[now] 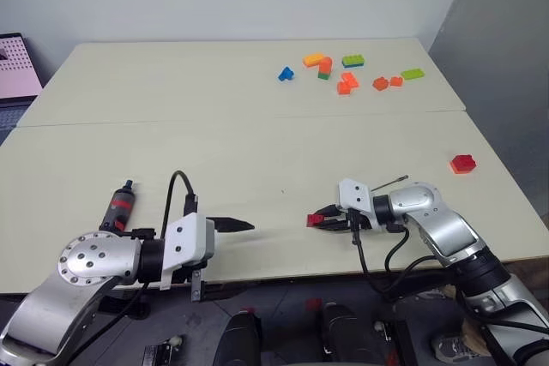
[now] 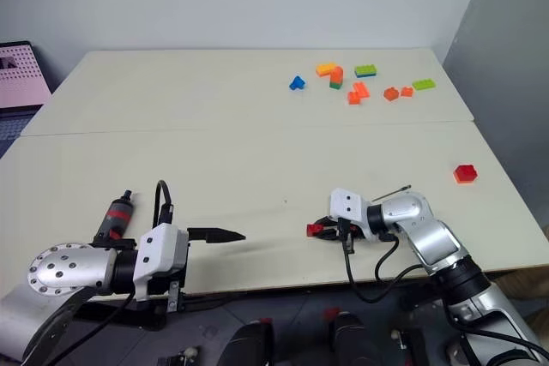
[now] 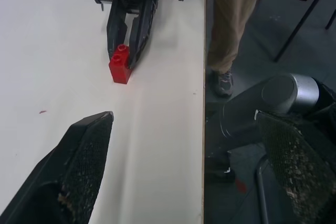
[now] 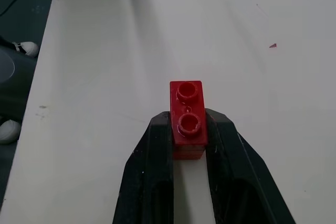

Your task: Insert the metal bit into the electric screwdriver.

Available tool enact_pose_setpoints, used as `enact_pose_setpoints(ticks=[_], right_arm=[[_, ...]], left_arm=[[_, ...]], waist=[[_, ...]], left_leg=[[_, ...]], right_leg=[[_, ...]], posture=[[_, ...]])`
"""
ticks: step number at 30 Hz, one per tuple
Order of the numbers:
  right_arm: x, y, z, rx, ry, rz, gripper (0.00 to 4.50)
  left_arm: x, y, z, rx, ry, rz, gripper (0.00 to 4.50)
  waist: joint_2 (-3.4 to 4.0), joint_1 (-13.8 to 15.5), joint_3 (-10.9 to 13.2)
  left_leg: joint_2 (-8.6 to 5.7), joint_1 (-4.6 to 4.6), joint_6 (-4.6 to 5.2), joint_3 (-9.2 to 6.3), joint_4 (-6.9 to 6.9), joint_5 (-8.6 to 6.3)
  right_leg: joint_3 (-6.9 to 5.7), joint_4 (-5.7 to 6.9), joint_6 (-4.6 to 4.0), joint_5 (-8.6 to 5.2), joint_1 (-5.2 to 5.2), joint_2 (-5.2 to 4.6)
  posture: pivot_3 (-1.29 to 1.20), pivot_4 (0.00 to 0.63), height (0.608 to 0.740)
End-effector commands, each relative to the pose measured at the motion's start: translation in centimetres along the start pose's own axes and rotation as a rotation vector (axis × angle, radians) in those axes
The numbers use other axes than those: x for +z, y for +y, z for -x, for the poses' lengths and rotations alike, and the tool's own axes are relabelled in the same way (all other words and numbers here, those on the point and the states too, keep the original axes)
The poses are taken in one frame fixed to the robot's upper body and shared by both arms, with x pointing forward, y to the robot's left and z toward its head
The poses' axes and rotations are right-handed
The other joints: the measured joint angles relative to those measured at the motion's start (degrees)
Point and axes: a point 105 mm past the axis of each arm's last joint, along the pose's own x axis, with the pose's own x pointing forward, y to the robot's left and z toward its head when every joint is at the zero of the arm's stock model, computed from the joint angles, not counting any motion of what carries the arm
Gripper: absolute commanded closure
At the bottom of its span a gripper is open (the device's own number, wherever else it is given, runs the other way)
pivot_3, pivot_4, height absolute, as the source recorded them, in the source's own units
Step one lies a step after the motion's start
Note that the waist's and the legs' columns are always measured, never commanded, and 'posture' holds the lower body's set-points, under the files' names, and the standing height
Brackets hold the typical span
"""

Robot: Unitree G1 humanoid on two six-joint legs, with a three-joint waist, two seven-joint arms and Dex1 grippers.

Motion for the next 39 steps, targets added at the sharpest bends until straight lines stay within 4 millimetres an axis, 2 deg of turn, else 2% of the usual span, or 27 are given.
enact_pose_setpoints(ticks=[1, 4, 6, 7, 9, 11, 13, 15, 16, 21, 29, 31, 35, 39], right_arm=[[0.4, -0.7, 1.2, -0.069, -0.021, 0.009, 4.05], [0.8, -1.7, 4.0, -0.203, -0.055, -0.027, 4.05], [0.5, -2.2, 6.1, -0.298, -0.052, -0.055, 4.05], [-0.5, -2.5, 8.1, -0.390, -0.035, -0.097, 4.05], [-1.7, -2.7, 10.9, -0.513, -0.011, -0.157, 4.05], [-2.6, -2.8, 12.9, -0.602, 0.008, -0.202, 4.05], [-5.6, -2.5, 17.2, -0.787, 0.078, -0.300, 4.05], [-7.6, -2.0, 20.0, -0.917, 0.124, -0.367, 4.05], [-8.2, -1.9, 20.7, -0.959, 0.129, -0.399, 4.05], [-9.9, -2.1, 21.7, -1.062, 0.168, -0.442, 4.05], [-11.2, -3.6, 21.2, -1.136, 0.176, -0.503, 4.05], [-11.3, -3.7, 21.3, -1.145, 0.175, -0.513, 3.35], [-11.1, -3.6, 21.2, -1.120, 0.145, -0.532, 2.42], [-9.4, -2.9, 20.8, -1.024, 0.073, -0.526, 1.37]], left_arm=[[0.8, -0.1, -0.4, -0.018, -0.047, -0.015, 0.00], [1.5, 0.4, -1.1, -0.020, -0.102, -0.012, 0.00], [2.0, 0.7, -1.6, -0.024, -0.137, -0.011, 0.00], [2.4, 0.9, -2.1, -0.033, -0.161, -0.020, 0.00], [2.9, 1.2, -2.6, -0.046, -0.189, -0.033, 0.00], [3.2, 1.4, -2.9, -0.058, -0.206, -0.038, 0.00], [4.0, 1.9, -3.5, -0.084, -0.242, -0.053, 0.00], [4.4, 2.2, -4.0, -0.102, -0.264, -0.065, 0.00], [4.5, 2.3, -4.2, -0.108, -0.269, -0.070, 0.00], [4.7, 2.2, -4.8, -0.128, -0.282, -0.080, 0.00], [4.3, 2.7, -4.8, -0.097, -0.253, -0.059, 0.00], [4.2, 2.8, -4.7, -0.085, -0.245, -0.056, 0.00], [3.9, 3.1, -4.5, -0.049, -0.228, -0.038, 0.00], [3.6, 3.5, -4.1, -0.003, -0.199, -0.031, 0.00]], waist=[[0.00, 0.03, 0.00], [0.00, 0.49, 0.01], [-0.03, 0.94, 0.02], [-0.03, 1.09, 0.02], [-0.07, 1.56, 0.00], [-0.09, 1.58, 0.00], [-0.10, 1.58, 0.01], [-0.12, 1.76, 0.01], [-0.12, 1.63, 0.01], [-0.12, -0.50, 0.01], [-0.11, -0.43, 0.01], [-0.11, -0.21, 0.02], [-0.12, -0.01, 0.02], [-0.11, 0.00, 0.02]], left_leg=[[0.00, 0.00, 0.00, 0.00, 0.00, 0.00], [-0.02, -0.02, 0.00, -0.01, 0.00, 0.00], [-0.05, -0.04, 0.00, -0.02, 0.02, 0.00], [-0.05, -0.04, 0.00, 0.00, 0.03, 0.00], [-0.07, -0.04, 0.00, 0.00, 0.02, 0.00], [-0.07, -0.04, 0.00, -0.03, 0.02, 0.00], [-0.07, -0.05, 0.00, -0.01, 0.02, 0.00], [-0.09, -0.05, 0.00, -0.03, 0.03, 0.00], [-0.09, -0.04, 0.00, -0.04, 0.04, 0.00], [-0.03, 0.07, 0.00, 0.09, 0.04, 0.00], [-0.05, 0.05, 0.00, 0.06, 0.05, 0.00], [-0.05, 0.03, 0.00, 0.06, 0.04, 0.00], [-0.05, 0.01, 0.00, 0.05, 0.02, 0.00], [-0.05, 0.01, 0.00, 0.04, 0.03, 0.00]], right_leg=[[0.00, 0.00, 0.00, 0.00, 0.00, 0.00], [-0.01, -0.02, 0.00, 0.00, 0.01, 0.00], [-0.01, -0.01, 0.00, 0.00, 0.01, -0.02], [0.00, -0.03, 0.01, 0.00, 0.01, -0.02], [-0.01, -0.05, 0.02, 0.01, 0.04, -0.04], [-0.04, -0.06, 0.02, 0.00, 0.06, -0.03], [-0.01, -0.07, 0.02, 0.00, 0.06, -0.03], [-0.03, -0.08, 0.03, 0.01, 0.10, -0.03], [-0.04, -0.09, 0.03, 0.01, 0.12, -0.03], [0.10, -0.04, 0.10, 0.06, 0.12, 0.02], [0.10, -0.02, 0.10, 0.06, 0.13, 0.03], [0.09, -0.05, 0.10, 0.06, 0.12, 0.03], [0.09, -0.09, 0.10, 0.05, 0.12, 0.03], [0.09, -0.09, 0.11, 0.06, 0.12, 0.03]], posture=[[0.00, 0.150, 0.740], [0.00, 0.150, 0.740], [0.00, 0.150, 0.740], [0.00, 0.150, 0.740], [0.00, 0.150, 0.740], [0.00, 0.150, 0.740], [0.00, 0.150, 0.740], [0.00, 0.150, 0.740], [0.00, 0.150, 0.740], [0.00, 0.150, 0.740], [0.00, 0.150, 0.740], [0.00, 0.150, 0.740], [0.00, 0.150, 0.740], [0.00, 0.150, 0.740]])
